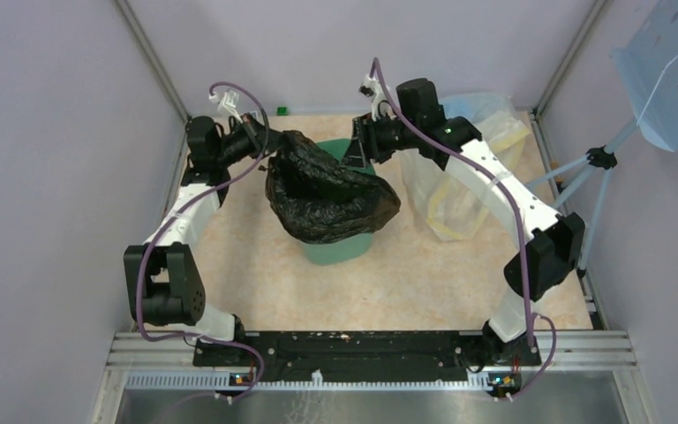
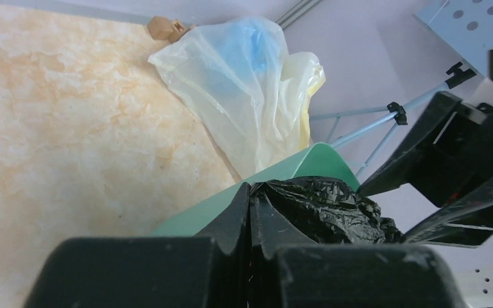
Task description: Put the trash bags into the trash bin
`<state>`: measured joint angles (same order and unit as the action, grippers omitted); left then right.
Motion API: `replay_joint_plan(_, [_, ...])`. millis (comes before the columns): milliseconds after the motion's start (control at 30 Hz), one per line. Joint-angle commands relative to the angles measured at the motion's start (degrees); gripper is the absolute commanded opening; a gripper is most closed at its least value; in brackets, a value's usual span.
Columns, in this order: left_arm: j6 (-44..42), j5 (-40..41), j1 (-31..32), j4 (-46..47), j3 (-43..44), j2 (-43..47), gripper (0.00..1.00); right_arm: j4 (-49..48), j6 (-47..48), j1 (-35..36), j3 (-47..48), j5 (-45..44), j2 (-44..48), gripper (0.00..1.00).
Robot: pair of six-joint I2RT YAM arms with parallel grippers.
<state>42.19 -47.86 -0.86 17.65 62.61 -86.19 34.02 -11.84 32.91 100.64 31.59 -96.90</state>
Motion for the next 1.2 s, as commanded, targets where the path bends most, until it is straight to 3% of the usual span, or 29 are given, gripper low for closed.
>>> replay_joint_plan(0, [-1.27,0.86,-0.19,1.48,3.34,2.14,0.01,3.88,2.37,0.70,6.41,2.29,-2.32,0.56])
replay_joint_plan(400, [-1.36,2.64,-0.19,0.27,6.09,0.51,0.00,2.50,1.68,0.84,4.51,11.76,-1.73,0.39])
replay_joint_plan(633, [-1.45,3.79,-0.12,0.07,6.59,0.24,0.00,1.59,-1.05,-0.34,4.97,10.98,-1.00,0.00])
replay_joint_plan(900, [-1.93,3.58,-0.13,-1.90,6.57,-1.58,0.00,-3.08,-7.47,-7.37,4.90,8.90,0.00,0.00])
replay_joint_plan(1167, [-1.88,2.04,-0.12,-2.55,7.09,-5.11,0.00,2.99,-2.64,-9.20,13.63,2.16,-6.36,0.00])
